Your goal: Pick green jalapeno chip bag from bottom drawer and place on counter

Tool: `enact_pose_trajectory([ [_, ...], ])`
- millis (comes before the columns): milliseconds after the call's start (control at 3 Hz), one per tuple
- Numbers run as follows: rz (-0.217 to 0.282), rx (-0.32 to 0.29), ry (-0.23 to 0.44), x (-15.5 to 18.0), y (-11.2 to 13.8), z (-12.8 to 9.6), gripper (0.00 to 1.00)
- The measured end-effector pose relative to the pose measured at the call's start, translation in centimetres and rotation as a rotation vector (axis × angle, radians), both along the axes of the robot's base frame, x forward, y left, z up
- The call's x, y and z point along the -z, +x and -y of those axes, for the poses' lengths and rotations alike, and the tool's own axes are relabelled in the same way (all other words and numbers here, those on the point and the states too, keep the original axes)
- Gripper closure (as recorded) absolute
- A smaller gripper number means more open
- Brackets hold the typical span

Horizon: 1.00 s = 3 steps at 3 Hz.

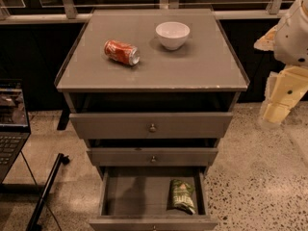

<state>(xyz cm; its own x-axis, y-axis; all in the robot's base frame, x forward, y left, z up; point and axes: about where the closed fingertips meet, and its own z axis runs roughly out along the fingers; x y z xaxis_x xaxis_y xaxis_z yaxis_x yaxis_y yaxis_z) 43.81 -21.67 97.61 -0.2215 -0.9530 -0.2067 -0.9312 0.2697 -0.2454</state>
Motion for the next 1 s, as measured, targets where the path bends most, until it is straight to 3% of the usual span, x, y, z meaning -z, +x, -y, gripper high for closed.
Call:
enact_pose_trajectory([
  [333, 0.011, 0.002, 0.005, -0.1, 0.0, 0.0, 0.0],
  [667, 0.04, 0.04, 0.06, 1.1, 0.1, 0.4, 0.0],
  [1000, 0.03, 0.194, 0.231, 6.6, -2.3, 1.7, 0.0],
])
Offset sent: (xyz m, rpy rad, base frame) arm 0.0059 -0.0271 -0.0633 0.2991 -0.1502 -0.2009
